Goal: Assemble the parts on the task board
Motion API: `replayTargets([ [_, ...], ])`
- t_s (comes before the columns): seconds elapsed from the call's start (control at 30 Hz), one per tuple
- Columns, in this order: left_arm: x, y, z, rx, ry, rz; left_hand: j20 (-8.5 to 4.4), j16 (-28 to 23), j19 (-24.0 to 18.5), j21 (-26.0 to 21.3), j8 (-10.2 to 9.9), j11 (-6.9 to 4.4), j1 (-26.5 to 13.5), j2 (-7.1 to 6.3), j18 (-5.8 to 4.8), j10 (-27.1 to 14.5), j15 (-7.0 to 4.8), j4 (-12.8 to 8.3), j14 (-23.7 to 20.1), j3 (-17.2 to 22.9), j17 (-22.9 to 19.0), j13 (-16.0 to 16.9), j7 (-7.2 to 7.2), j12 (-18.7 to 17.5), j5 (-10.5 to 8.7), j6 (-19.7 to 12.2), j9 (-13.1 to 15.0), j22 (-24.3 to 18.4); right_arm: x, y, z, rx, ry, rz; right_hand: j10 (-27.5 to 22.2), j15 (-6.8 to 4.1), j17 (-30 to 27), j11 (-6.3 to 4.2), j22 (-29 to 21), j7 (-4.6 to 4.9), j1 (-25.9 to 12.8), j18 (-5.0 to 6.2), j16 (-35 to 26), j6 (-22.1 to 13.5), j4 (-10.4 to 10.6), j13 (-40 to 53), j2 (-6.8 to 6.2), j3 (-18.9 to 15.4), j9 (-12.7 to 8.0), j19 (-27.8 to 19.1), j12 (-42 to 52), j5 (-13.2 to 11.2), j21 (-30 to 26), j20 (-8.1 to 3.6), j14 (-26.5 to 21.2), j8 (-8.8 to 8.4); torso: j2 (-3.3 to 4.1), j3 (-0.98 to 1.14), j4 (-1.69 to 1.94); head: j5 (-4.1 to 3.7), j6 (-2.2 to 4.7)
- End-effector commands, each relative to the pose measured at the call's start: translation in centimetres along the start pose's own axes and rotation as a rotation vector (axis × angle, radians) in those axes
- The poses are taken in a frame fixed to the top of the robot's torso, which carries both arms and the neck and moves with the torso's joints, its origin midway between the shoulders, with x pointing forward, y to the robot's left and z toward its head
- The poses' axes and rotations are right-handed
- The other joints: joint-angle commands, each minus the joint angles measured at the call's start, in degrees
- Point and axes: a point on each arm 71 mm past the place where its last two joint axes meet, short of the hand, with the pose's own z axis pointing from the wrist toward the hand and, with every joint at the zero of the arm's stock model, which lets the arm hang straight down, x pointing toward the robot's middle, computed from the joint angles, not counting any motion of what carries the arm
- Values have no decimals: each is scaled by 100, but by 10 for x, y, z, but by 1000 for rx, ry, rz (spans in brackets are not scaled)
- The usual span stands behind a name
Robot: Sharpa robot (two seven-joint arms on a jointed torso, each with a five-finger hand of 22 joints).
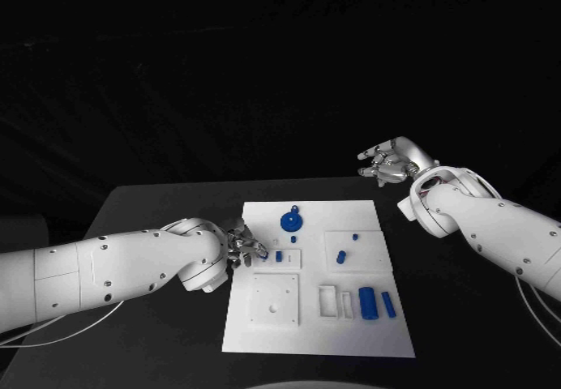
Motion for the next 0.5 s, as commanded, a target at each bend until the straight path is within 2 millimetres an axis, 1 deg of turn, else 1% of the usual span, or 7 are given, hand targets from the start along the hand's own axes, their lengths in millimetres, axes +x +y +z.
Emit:
replayTargets([
  [0.03,2,-1,0,-5,19,31,39,37,-12,21,13,-46,3,34,68,244,46,1,7,25,-5,4,-727,11,26,1325,653,93,1,0,0,-3,15,2,-10,-13,1,-30,10,0,-57,101,12,43,0,-7,-8,46,0,151,-4,10,-23,-9,-38,-10,2,1,0,-10,5],
  [0.1,3,0,1,-9,23,35,39,37,-12,21,13,-46,3,34,68,244,46,1,7,25,-5,4,-727,11,26,1325,653,93,1,0,0,-3,16,2,-10,-13,1,-30,10,0,-57,101,12,43,0,-7,-8,46,0,151,-4,10,-23,-9,-38,-10,0,-1,-5,-10,-1],
  [0.23,3,0,1,-14,29,43,39,37,-12,21,13,-46,3,34,68,244,46,1,7,25,-5,4,-727,11,26,1325,653,93,1,0,0,-3,18,2,-10,-12,2,-30,14,0,-61,100,12,45,0,-7,-8,47,0,150,-5,20,-27,-9,-39,-9,2,-2,0,-17,2],
  [0.5,4,2,3,-23,35,62,31,35,-20,29,11,-45,9,47,55,245,46,-2,6,21,-16,5,-723,2,0,1320,632,91,2,1,0,-4,22,3,-13,-13,2,-32,18,-2,-66,99,12,56,0,-6,-8,48,1,152,-5,34,-29,-9,-40,-9,2,-2,1,-21,-13],
])
